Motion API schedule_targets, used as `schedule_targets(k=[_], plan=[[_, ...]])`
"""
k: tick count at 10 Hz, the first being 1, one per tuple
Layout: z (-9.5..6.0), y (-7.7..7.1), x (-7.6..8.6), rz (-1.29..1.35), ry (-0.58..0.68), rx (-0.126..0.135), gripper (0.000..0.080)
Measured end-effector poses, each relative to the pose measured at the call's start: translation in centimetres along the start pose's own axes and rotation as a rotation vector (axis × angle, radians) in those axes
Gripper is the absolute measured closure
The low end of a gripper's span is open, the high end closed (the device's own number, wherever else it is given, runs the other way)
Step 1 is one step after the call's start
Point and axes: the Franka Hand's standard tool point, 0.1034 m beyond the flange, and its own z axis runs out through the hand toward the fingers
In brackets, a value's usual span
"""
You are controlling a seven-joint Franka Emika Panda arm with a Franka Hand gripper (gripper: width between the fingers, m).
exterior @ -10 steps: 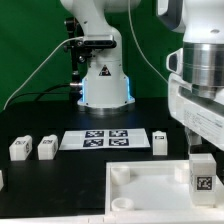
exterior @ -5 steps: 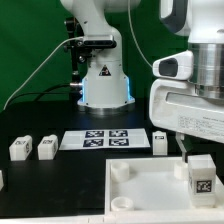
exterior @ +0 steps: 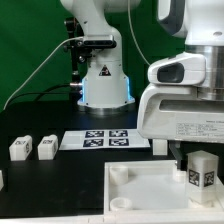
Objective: Assemble one leg
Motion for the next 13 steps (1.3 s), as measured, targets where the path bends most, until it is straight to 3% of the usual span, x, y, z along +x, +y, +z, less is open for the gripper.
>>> schedule_targets(k=[4,7,8,9,10,11,12,13], plan=[[-0.1,1.0,0.8,-0.459,0.02,-0.023,0.015],[-0.1,1.3,0.8,-0.413,0.015,-0.03,0.015],[-0.1,1.3,0.8,-0.412,0.015,-0.03,0.0269],[-0.1,1.3,0.8,-0.388,0.015,-0.029,0.0269],[-0.1,1.3,0.8,-0.269,0.017,-0.027,0.0405],[-0.1,1.3,0.8,-0.17,0.018,-0.026,0.0405],[-0.1,1.2,0.8,-0.072,0.019,-0.024,0.0617],[-0.1,1.2,0.8,0.029,0.02,-0.023,0.0736]])
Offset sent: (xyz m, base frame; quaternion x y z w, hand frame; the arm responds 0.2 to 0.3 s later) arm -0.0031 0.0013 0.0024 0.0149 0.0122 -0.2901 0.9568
